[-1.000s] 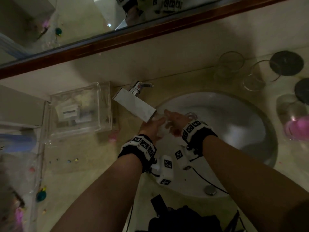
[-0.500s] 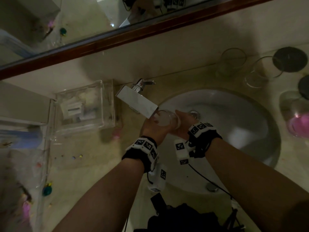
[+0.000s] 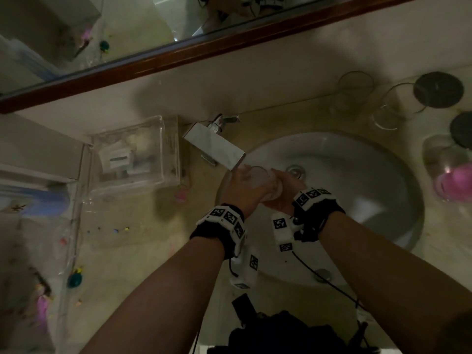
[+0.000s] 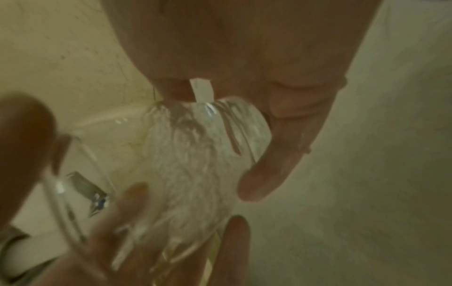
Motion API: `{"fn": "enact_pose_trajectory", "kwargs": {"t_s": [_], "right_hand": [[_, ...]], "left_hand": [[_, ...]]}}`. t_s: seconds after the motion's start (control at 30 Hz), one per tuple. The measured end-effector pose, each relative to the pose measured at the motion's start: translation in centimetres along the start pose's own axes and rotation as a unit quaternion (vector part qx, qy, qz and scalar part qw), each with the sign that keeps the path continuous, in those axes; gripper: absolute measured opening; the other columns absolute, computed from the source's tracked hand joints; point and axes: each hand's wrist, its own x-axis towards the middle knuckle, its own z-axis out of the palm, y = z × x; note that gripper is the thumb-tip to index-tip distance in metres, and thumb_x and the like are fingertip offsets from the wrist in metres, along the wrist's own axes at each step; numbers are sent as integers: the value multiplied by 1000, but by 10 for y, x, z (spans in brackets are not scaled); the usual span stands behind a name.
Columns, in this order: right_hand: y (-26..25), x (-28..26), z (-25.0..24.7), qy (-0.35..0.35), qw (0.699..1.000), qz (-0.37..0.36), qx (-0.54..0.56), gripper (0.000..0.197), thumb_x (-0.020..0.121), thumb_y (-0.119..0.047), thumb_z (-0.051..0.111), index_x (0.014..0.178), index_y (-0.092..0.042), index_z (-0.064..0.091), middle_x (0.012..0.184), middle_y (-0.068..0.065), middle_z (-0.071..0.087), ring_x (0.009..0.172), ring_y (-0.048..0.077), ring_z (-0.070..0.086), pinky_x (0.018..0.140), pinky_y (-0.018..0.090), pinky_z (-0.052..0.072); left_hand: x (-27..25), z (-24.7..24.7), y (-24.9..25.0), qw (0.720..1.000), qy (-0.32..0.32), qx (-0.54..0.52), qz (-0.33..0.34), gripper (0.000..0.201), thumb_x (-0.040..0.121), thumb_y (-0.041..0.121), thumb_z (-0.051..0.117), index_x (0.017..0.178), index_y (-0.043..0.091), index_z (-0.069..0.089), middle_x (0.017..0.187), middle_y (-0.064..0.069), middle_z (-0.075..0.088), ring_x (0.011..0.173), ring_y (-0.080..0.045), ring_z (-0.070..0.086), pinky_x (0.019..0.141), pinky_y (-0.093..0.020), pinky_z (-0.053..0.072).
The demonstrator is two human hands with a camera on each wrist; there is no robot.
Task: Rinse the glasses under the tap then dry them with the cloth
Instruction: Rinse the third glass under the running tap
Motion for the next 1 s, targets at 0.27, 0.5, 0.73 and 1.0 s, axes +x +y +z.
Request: {"fn": "enact_pose_trajectory", "kwargs": {"t_s": [0.27, 0.5, 0.73, 1.0], "right_hand": [[11, -50, -5, 60, 989, -62, -118, 22, 94, -34, 54, 95, -14, 61, 93, 8, 63, 84, 22, 58, 72, 35, 49], [5, -101, 12, 135, 930, -176, -294, 16, 89, -5, 60, 103, -10, 56, 81, 6, 54, 70, 17, 53, 67, 36, 52], [3, -143, 54, 226, 741, -339, -533, 30, 78, -22, 75, 104, -16, 59, 100, 7, 66, 90, 23, 64, 79, 40, 57], [3, -176, 82, 305, 542, -339, -706, 70, 79, -33, 73, 140, -19, 41, 136, 6, 47, 119, 21, 50, 94, 28, 40]], "left_hand": [[-8, 3, -4, 959, -81, -221, -155, 36, 97, 36, 53, 127, 16, 51, 131, -8, 53, 113, -28, 56, 63, -34, 53], [-13, 1, 5, 910, -142, -342, -189, 32, 102, 40, 35, 100, 15, 54, 91, -6, 56, 81, -24, 55, 78, -42, 49], [-17, -6, 25, 869, -191, -423, -171, 40, 103, 39, 30, 97, 11, 56, 97, -8, 60, 91, -24, 57, 83, -38, 44], [-22, -10, 37, 905, -188, -369, -103, 35, 103, 37, 34, 81, 19, 55, 83, -4, 62, 80, -22, 60, 75, -33, 42]]}}
